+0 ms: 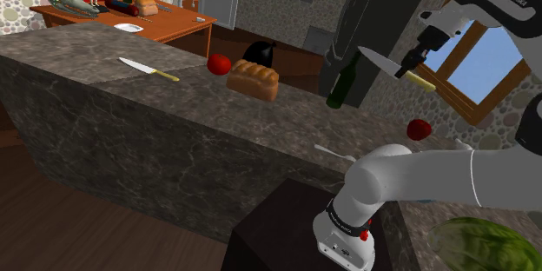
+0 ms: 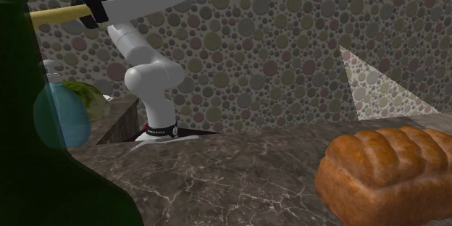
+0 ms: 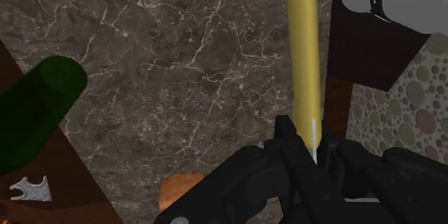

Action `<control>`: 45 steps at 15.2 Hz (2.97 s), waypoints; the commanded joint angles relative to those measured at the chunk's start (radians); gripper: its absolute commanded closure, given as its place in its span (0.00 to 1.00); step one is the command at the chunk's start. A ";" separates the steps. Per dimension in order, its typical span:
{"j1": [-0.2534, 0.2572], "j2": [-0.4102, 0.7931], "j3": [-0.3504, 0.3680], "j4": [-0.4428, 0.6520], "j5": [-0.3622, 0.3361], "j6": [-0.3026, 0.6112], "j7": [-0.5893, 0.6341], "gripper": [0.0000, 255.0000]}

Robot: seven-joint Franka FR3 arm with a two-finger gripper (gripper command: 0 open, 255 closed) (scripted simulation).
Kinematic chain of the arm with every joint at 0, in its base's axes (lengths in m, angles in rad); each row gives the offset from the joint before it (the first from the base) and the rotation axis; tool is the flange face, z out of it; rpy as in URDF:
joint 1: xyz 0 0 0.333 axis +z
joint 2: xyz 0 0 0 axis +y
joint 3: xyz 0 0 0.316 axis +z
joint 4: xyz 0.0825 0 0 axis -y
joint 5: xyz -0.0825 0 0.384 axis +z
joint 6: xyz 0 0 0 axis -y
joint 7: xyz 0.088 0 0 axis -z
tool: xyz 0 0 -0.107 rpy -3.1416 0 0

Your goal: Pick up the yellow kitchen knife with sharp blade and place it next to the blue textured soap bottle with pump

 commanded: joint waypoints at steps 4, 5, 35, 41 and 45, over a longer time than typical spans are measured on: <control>-0.045 -0.066 -0.038 0.025 -0.066 -0.082 -0.084 1.00; -0.053 -0.077 -0.047 0.033 -0.080 -0.098 -0.102 1.00; 0.145 -0.102 -0.540 0.852 -0.635 -0.495 -0.925 1.00; 0.068 -0.164 -0.512 0.702 -0.632 -0.427 -0.882 1.00; 0.028 -0.202 -0.505 0.617 -0.638 -0.386 -0.860 1.00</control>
